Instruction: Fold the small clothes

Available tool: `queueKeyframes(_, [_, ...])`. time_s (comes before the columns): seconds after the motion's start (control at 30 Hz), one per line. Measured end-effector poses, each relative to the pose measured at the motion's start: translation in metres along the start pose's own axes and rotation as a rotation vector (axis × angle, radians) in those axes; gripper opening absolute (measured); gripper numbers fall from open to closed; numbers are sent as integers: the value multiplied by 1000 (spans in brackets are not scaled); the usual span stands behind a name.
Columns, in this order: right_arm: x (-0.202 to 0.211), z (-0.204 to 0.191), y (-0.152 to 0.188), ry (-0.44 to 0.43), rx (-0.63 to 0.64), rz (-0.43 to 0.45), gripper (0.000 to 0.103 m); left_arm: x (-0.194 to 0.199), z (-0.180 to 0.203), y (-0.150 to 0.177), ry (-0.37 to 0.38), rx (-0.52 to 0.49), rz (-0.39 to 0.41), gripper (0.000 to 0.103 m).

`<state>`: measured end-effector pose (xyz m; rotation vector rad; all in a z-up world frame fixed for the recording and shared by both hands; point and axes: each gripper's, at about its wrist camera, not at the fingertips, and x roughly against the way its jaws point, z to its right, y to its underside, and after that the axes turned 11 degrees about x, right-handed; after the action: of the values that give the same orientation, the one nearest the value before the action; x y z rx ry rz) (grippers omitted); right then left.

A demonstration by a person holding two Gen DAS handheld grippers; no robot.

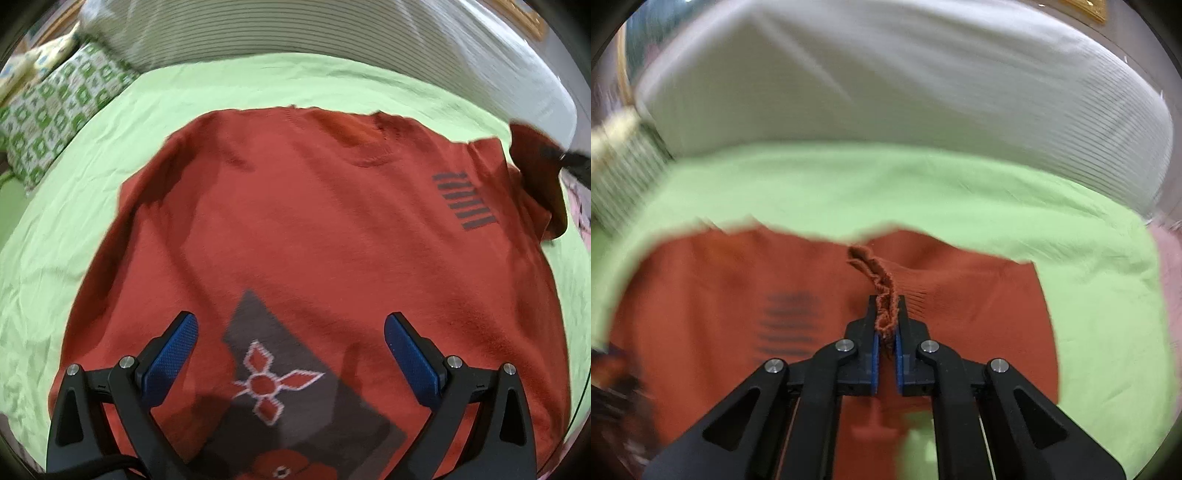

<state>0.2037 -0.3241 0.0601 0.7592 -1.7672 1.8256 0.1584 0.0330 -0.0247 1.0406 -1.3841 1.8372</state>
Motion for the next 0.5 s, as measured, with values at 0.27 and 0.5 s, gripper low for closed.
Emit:
queueKeyframes(0.27, [4, -168, -38, -613, 36, 89, 19, 35, -45, -2, -13, 78, 38, 101])
queueKeyframes(0.5, [-17, -176, -6, -638, -27, 2, 47, 28, -61, -17, 61, 150, -1, 101])
